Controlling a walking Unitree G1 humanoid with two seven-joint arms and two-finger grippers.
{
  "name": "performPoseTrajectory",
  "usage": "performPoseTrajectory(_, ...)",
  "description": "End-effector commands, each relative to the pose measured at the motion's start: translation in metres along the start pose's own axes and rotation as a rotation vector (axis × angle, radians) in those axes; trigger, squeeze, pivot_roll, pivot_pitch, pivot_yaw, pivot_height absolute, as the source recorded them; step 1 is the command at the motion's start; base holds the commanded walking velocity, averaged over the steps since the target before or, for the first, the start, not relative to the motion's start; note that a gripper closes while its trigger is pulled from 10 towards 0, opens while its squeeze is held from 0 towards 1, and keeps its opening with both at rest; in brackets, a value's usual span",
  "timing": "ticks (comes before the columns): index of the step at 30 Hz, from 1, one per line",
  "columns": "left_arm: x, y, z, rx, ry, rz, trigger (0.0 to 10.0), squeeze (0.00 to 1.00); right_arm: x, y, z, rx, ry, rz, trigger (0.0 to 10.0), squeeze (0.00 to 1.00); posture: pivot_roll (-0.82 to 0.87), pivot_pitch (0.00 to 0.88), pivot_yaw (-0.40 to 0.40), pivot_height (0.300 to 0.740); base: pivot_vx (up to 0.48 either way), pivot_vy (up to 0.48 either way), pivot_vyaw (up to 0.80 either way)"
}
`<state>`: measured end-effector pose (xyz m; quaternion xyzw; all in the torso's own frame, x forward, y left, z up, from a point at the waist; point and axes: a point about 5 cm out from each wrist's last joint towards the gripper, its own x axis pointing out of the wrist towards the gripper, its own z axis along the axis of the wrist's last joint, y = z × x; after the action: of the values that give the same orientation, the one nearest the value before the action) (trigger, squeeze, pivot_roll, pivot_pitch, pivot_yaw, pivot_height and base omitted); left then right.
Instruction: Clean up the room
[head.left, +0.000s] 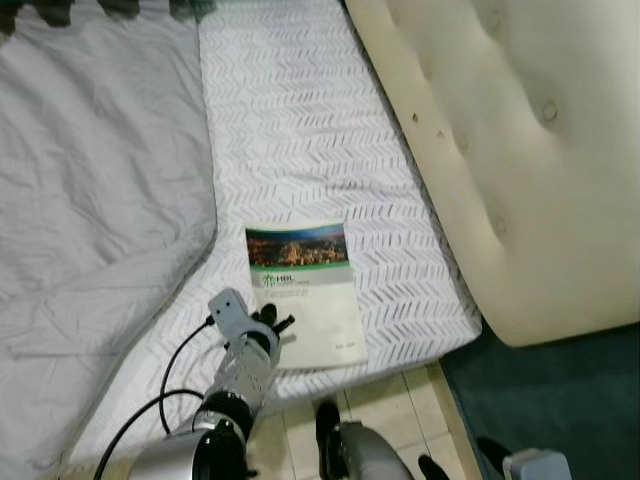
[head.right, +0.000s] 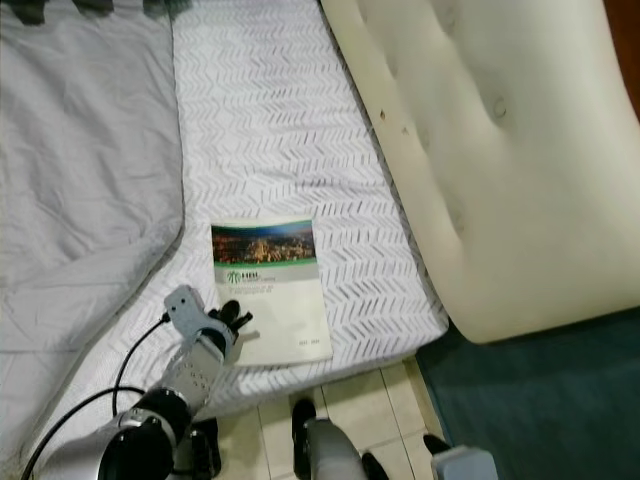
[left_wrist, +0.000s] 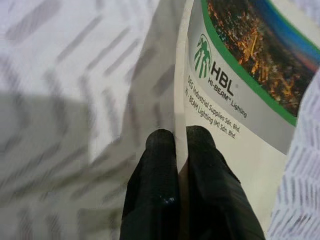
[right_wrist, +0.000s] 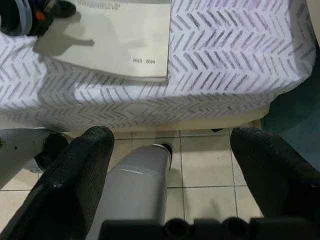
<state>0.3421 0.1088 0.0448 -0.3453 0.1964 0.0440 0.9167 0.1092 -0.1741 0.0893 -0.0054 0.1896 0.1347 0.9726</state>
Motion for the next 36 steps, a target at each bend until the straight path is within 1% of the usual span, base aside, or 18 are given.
performPoseTrajectory(1, -0.007, 0.007, -0.028, -0.036, 0.077, 0.046, 10.0, 0.0, -0.003, -0.003, -0.01, 0.01, 0.06, -0.016, 10.0, 0.0, -0.43, 0.498, -0.168, 0.74, 0.0, 0.0, 0.0)
performPoseTrajectory(6, -0.009, 0.008, -0.035, -0.025, 0.101, 0.065, 10.0, 0.0, -0.002, -0.002, -0.009, 0.006, 0.059, -0.003, 10.0, 0.0, -0.43, 0.495, -0.177, 0.74, 0.0, 0.0, 0.0)
performPoseTrajectory(7, -0.009, 0.01, -0.036, -0.017, 0.105, 0.074, 10.0, 0.03, -0.002, -0.002, -0.009, 0.006, 0.06, -0.001, 10.0, 0.0, -0.43, 0.494, -0.178, 0.74, 0.0, 0.0, 0.0)
performPoseTrajectory(8, -0.01, 0.01, -0.036, -0.023, 0.104, 0.076, 10.0, 0.13, -0.003, -0.002, -0.01, 0.005, 0.061, 0.001, 10.0, 0.0, -0.43, 0.494, -0.178, 0.74, 0.0, 0.0, 0.0)
performPoseTrajectory(9, -0.01, 0.01, -0.036, -0.025, 0.104, 0.078, 10.0, 0.13, -0.003, -0.002, -0.01, 0.005, 0.063, 0.001, 10.0, 0.0, -0.43, 0.493, -0.179, 0.74, 0.0, 0.0, 0.0)
performPoseTrajectory(10, -0.01, 0.009, -0.037, -0.032, 0.104, 0.079, 10.0, 0.2, -0.003, -0.002, -0.01, 0.004, 0.065, 0.002, 10.0, 0.0, -0.43, 0.491, -0.179, 0.74, 0.0, 0.0, 0.0)
performPoseTrajectory(11, -0.01, 0.009, -0.038, -0.033, 0.104, 0.083, 10.0, 0.55, -0.003, -0.003, -0.011, 0.001, 0.066, 0.002, 10.0, 0.0, -0.43, 0.489, -0.18, 0.74, 0.0, 0.0, 0.0)
performPoseTrajectory(12, -0.01, 0.009, -0.039, -0.033, 0.104, 0.088, 10.0, 0.73, -0.003, -0.004, -0.01, -0.001, 0.065, 0.001, 10.0, 0.0, -0.43, 0.488, -0.18, 0.74, 0.0, 0.0, 0.0)
performPoseTrajectory(13, -0.01, 0.009, -0.039, -0.034, 0.104, 0.092, 10.0, 1.0, -0.003, -0.005, -0.01, -0.002, 0.064, 0.0, 10.0, 0.0, -0.43, 0.488, -0.18, 0.74, 0.0, 0.0, 0.0)
performPoseTrajectory(15, -0.011, 0.012, -0.038, -0.023, 0.101, 0.108, 10.0, 1.0, -0.002, -0.006, -0.009, -0.003, 0.062, -0.004, 10.0, 0.0, -0.43, 0.484, -0.178, 0.74, 0.0, 0.0, 0.0)
performPoseTrajectory(17, -0.01, 0.013, -0.037, -0.046, 0.093, 0.114, 10.0, 1.0, -0.002, -0.006, -0.009, -0.005, 0.062, -0.006, 10.0, 0.0, -0.43, 0.481, -0.176, 0.74, 0.0, 0.0, 0.0)
performPoseTrajectory(20, -0.011, 0.013, -0.038, -0.045, 0.096, 0.113, 10.0, 1.0, -0.002, -0.006, -0.01, -0.006, 0.065, -0.005, 10.0, 0.0, -0.43, 0.477, -0.171, 0.74, 0.0, 0.0, 0.0)
performPoseTrajectory(24, -0.013, 0.019, -0.042, -0.04, 0.103, 0.13, 10.0, 1.0, 0.005, -0.005, -0.015, -0.004, 0.066, 0.0, 10.0, 0.0, -0.41, 0.453, -0.151, 0.74, 0.0, 0.0, 0.0)
performPoseTrajectory(29, -0.019, 0.043, -0.041, 0.054, 0.118, 0.128, 10.0, 1.0, 0.031, -0.006, -0.016, -0.005, 0.028, 0.021, 10.0, 0.0, -0.3, 0.361, -0.091, 0.74, 0.0, 0.0, 0.0)
performPoseTrajectory(32, -0.019, 0.044, -0.04, 0.065, 0.119, 0.121, 10.0, 1.0, 0.038, -0.008, -0.018, -0.005, 0.023, 0.021, 10.0, 0.0, -0.28, 0.338, -0.083, 0.74, 0.0, 0.0, 0.0)
performPoseTrajectory(33, -0.018, 0.044, -0.039, 0.08, 0.118, 0.111, 10.0, 1.0, 0.046, -0.011, -0.019, -0.007, 0.016, 0.02, 10.0, 0.0, -0.24, 0.281, -0.069, 0.74, 0.0, 0.0, 0.0)
performPoseTrajectory(35, -0.018, 0.045, -0.034, 0.105, 0.103, 0.065, 10.0, 1.0, 0.06, -0.017, -0.011, 0.0, -0.025, 0.007, 10.0, 0.0, -0.2, 0.239, -0.067, 0.74, 0.0, 0.0, 0.0)
performPoseTrajectory(36, -0.018, 0.039, -0.035, 0.144, 0.101, 0.009, 10.0, 1.0, 0.068, -0.021, -0.009, 0.011, -0.041, -0.002, 10.0, 0.0, -0.17, 0.192, -0.058, 0.74, 0.0, 0.0, 0.0)
